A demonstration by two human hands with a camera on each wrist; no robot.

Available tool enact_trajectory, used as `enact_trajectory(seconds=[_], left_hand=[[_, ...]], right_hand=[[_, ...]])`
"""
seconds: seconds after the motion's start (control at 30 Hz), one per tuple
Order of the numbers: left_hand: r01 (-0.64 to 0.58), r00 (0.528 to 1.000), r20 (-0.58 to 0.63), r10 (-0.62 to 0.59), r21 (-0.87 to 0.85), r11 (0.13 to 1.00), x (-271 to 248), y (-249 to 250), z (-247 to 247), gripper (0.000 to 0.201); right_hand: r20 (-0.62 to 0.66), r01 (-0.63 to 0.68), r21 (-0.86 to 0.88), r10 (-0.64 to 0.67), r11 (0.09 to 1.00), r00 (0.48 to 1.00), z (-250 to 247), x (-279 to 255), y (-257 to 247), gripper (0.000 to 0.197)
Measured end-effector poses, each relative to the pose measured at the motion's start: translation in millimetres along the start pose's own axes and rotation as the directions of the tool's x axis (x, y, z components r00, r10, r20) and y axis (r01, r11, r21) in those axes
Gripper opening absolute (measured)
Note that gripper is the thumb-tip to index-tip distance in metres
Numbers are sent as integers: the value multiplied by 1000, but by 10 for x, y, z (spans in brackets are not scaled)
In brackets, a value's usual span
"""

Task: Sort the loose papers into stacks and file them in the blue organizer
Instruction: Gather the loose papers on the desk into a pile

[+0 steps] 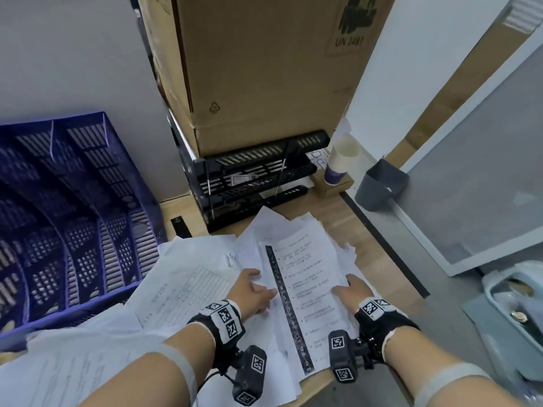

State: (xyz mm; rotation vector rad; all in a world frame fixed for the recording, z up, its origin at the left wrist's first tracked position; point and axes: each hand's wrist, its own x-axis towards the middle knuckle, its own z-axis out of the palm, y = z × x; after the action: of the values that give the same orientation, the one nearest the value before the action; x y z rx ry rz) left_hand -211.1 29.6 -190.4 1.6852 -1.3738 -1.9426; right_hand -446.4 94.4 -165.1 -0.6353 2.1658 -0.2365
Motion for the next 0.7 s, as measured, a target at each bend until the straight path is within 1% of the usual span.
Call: enact_trajectory(seconds=[0.07, 0.13, 0.17, 0.2, 0.23, 0.27, 0.33, 0.4, 0.43, 0.47, 0.53, 0.6, 0.63, 0.7], left_hand=[[-19, 999, 44, 20, -5, 1000, 24, 24, 86, 55], [-82, 992, 107, 73, 87, 993, 43, 69, 201, 54], [-116, 986, 138, 95, 157, 981, 42, 93, 261, 57], [-155, 979, 160, 124, 198, 968, 35, 130, 323, 58], [-167, 975, 180, 128, 219, 961, 32, 172, 375, 58], [-179, 971, 196, 135, 230, 957, 47, 196, 423, 57], [-179, 967, 219, 128, 234, 956, 87, 251, 496, 57], [-182, 964, 239, 121, 255, 950, 120, 324, 539, 53], [-171, 967, 233, 106, 283, 944, 130, 362, 553, 49], [-159, 973, 213, 94, 314, 936, 148, 378, 569, 44], [-141, 986, 132, 98, 372, 918, 209, 364, 596, 36], [-94, 993, -21, 113, 417, 904, 293, 305, 616, 27], [-54, 986, -123, 114, 413, 909, 316, 290, 614, 28], [53, 942, -329, 72, 355, 933, 303, 286, 623, 44]], right_hand=[[15, 22, 31, -22, 999, 1000, 25, 163, 1, 41], [31, 71, 63, -74, 995, 997, 20, 372, 31, 55], [60, 82, 53, -85, 995, 995, 5, 471, 38, 62], [104, 88, 39, -92, 995, 990, -37, 522, 30, 65], [143, 102, 10, -103, 995, 984, -93, 558, 9, 60], [162, 116, -8, -113, 993, 980, -171, 584, -6, 49], [144, 107, 1, -106, 994, 984, -379, 586, -36, 33], [119, 73, 44, -78, 996, 990, -589, 624, -8, 24], [108, 62, 64, -69, 996, 992, -675, 655, 2, 24], [97, 65, 68, -72, 996, 993, -754, 668, -7, 27], [66, 116, -6, -115, 993, 991, -889, 653, -69, 33], [9, 189, -82, -189, 979, 982, -974, 639, -153, 36], [2, 220, -117, -222, 968, 975, -979, 663, -179, 35], [27, 245, -167, -244, 955, 969, -928, 715, -202, 31]])
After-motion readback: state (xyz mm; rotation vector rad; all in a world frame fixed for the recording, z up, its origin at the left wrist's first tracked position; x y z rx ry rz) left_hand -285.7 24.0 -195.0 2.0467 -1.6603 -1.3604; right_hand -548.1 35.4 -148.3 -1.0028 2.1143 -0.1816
